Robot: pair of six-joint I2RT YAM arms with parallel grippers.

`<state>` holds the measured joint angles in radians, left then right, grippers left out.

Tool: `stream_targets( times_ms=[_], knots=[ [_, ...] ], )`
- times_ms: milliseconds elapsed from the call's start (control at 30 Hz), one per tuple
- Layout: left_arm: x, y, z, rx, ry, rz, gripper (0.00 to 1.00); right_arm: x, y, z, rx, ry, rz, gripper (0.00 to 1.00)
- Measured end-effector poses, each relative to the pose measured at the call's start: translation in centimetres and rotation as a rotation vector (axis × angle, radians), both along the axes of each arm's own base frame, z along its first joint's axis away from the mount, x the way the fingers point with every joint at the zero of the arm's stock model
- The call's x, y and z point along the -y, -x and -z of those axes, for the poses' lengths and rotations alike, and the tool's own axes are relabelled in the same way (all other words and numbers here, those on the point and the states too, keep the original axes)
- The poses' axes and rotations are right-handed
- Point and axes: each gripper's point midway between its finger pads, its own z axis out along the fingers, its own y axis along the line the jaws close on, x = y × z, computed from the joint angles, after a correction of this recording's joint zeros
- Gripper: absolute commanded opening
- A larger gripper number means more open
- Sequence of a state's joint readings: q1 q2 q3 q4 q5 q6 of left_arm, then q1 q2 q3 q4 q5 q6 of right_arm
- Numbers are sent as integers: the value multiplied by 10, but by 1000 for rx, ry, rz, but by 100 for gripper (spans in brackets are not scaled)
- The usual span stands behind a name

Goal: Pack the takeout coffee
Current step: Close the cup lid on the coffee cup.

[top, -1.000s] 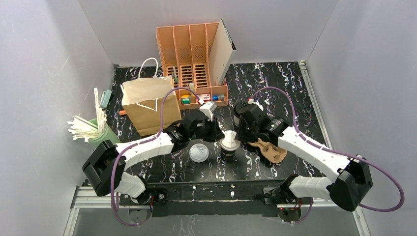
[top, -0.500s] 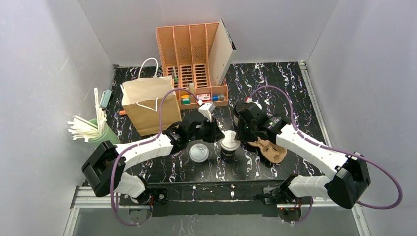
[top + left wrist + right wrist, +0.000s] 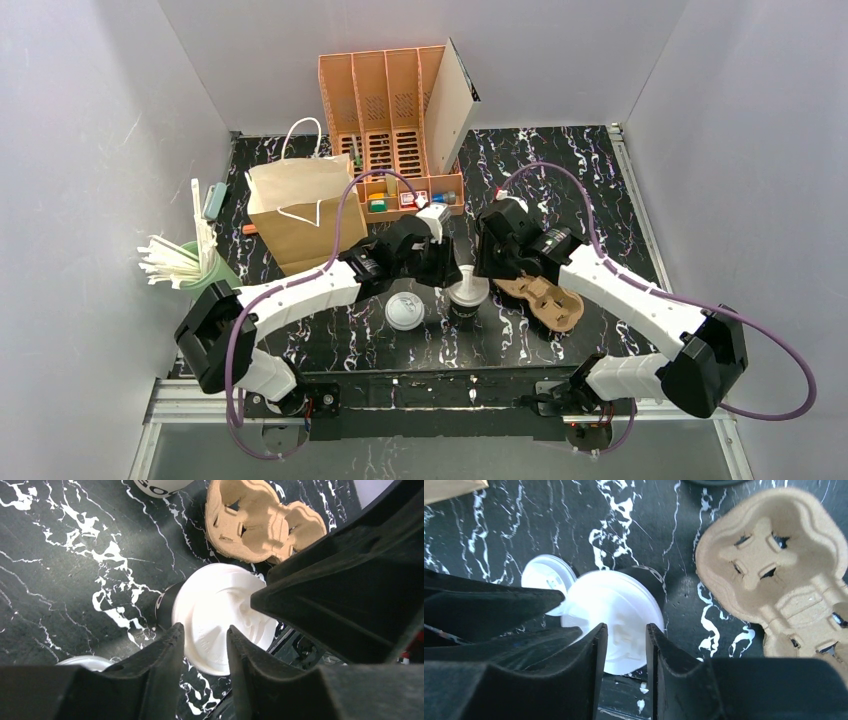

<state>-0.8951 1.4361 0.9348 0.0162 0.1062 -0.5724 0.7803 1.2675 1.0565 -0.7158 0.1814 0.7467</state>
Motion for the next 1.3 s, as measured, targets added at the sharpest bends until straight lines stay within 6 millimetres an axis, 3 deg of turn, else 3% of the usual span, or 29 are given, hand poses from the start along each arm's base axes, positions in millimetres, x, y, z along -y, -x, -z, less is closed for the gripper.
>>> stream_targets(
  times_ms=[333, 400, 467, 500, 533, 667, 800, 900, 1133, 1300],
  knots=[
    [-1, -6, -20, 39, -39, 5, 51, 2, -20, -37, 136, -3, 8, 54],
    [-3, -6, -22, 49, -47, 10, 60, 5, -20, -43, 164, -7, 4, 74],
    [-8, -4, -26, 73, -51, 19, 78, 9, -21, -51, 224, -34, 4, 96],
    [-11, -3, -28, 90, -49, 22, 91, 12, -20, -53, 253, -50, 3, 98],
    [-15, -2, -31, 117, -47, 30, 97, 16, -18, -53, 290, -63, -5, 98],
    [-38, 0, -34, 271, -43, 36, 98, 30, -16, -61, 428, -108, -8, 98],
    [-50, -4, -16, 399, -100, 79, 98, 26, -30, -81, 550, -144, -3, 98],
    [-47, -6, -9, 457, -116, 136, 98, 24, -40, -87, 612, -148, 6, 98],
    [-28, -12, -14, 573, -85, 227, 98, 28, -56, -95, 694, -133, 58, 98],
    [-28, -14, -13, 595, -85, 229, 98, 14, -58, -76, 618, -104, 2, 98]
  ],
)
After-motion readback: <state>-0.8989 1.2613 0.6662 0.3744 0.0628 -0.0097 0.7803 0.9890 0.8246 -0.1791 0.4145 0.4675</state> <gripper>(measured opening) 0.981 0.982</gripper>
